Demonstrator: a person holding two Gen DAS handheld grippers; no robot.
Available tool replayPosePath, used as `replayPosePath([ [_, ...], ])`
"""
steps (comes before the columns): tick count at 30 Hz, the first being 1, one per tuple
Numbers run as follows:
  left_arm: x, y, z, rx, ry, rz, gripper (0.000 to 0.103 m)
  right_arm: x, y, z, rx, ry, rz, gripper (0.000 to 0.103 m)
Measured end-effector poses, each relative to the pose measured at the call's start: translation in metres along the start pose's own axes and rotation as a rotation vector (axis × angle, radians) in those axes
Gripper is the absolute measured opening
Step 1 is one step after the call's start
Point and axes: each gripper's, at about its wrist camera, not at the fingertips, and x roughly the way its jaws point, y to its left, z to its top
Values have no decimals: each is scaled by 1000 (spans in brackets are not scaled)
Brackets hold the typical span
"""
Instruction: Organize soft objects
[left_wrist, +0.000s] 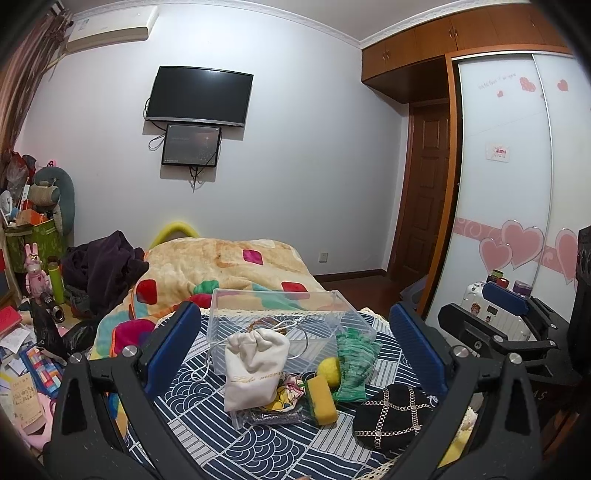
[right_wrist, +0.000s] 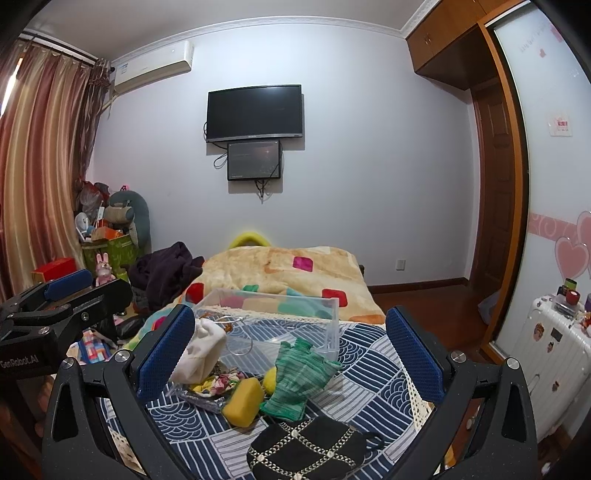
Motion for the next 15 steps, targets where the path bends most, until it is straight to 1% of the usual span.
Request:
replayPosePath([
  [15, -6, -1, 3, 1, -24, -7, 103, 0, 0, 0, -3, -3, -2, 103],
])
